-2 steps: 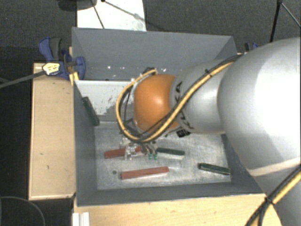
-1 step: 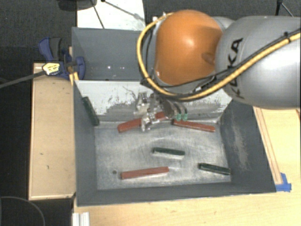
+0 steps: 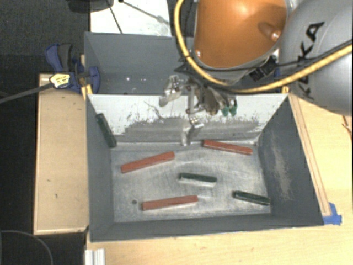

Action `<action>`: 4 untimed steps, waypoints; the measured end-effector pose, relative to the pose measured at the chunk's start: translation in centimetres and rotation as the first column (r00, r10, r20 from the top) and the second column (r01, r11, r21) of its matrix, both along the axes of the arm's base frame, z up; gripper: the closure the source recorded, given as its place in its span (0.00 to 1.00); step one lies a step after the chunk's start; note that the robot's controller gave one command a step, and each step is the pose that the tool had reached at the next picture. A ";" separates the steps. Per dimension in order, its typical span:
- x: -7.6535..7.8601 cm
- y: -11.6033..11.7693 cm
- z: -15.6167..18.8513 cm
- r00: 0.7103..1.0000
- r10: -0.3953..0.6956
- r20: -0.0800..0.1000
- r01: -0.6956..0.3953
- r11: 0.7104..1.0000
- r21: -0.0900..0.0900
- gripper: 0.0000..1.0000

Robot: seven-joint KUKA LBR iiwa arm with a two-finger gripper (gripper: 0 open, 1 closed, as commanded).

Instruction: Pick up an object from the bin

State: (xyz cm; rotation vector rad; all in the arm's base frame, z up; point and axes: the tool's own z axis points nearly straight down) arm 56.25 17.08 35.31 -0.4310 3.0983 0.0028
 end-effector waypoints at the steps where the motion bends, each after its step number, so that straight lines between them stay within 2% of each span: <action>1: -0.1 0.0 -0.4 1.000 -0.002 -0.009 0.002 1.000 -0.001 1.00; 2: -0.1 0.0 -0.4 1.000 -0.003 -0.009 0.003 1.000 -0.002 1.00; 3: 1.0 -1.7 -9.8 0.998 -0.064 -0.011 0.064 0.998 -0.002 0.00; 4: 1.0 -1.7 -9.7 0.998 -0.065 -0.009 0.065 0.998 -0.002 0.00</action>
Offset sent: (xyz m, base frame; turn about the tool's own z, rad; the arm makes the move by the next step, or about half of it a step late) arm 0.0000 0.0000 0.0000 0.0000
